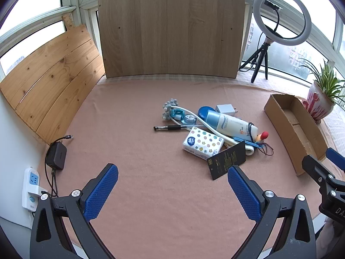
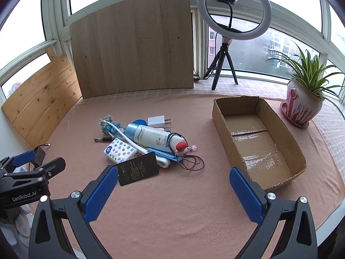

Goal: Organize objects

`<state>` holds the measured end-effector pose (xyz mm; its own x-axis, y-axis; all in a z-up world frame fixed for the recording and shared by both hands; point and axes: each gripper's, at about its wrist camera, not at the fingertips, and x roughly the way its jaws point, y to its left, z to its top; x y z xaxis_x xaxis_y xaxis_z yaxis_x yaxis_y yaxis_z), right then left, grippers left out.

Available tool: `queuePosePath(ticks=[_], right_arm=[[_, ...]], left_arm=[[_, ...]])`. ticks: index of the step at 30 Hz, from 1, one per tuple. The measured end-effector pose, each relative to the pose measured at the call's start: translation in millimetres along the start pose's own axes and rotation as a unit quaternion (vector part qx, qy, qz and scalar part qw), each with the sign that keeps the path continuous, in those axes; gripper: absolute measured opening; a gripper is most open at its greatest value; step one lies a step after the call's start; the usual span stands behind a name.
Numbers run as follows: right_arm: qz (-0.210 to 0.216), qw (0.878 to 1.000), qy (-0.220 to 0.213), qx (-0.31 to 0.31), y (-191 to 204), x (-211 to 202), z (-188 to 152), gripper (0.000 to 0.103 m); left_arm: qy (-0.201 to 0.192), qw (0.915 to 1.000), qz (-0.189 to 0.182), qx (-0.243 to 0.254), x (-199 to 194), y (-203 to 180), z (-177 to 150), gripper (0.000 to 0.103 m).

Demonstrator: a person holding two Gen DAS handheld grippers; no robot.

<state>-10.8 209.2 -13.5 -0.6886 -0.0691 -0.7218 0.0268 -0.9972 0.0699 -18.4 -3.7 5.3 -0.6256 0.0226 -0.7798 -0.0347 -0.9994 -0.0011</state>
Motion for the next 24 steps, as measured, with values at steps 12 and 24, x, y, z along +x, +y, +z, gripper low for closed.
queuePosePath(ticks=[12, 24], right_arm=[[0.003, 1.000, 0.004, 0.003, -0.6, 0.2, -1.2, 0.102], [0.007, 1.000, 0.007, 0.000, 0.0, 2.0, -1.3, 0.102]], left_arm=[[0.002, 1.0000, -0.003, 0.001, 0.3, 1.4, 0.1, 0.103], [0.003, 1.0000, -0.006, 0.003, 2.3, -2.8, 4.1, 0.103]])
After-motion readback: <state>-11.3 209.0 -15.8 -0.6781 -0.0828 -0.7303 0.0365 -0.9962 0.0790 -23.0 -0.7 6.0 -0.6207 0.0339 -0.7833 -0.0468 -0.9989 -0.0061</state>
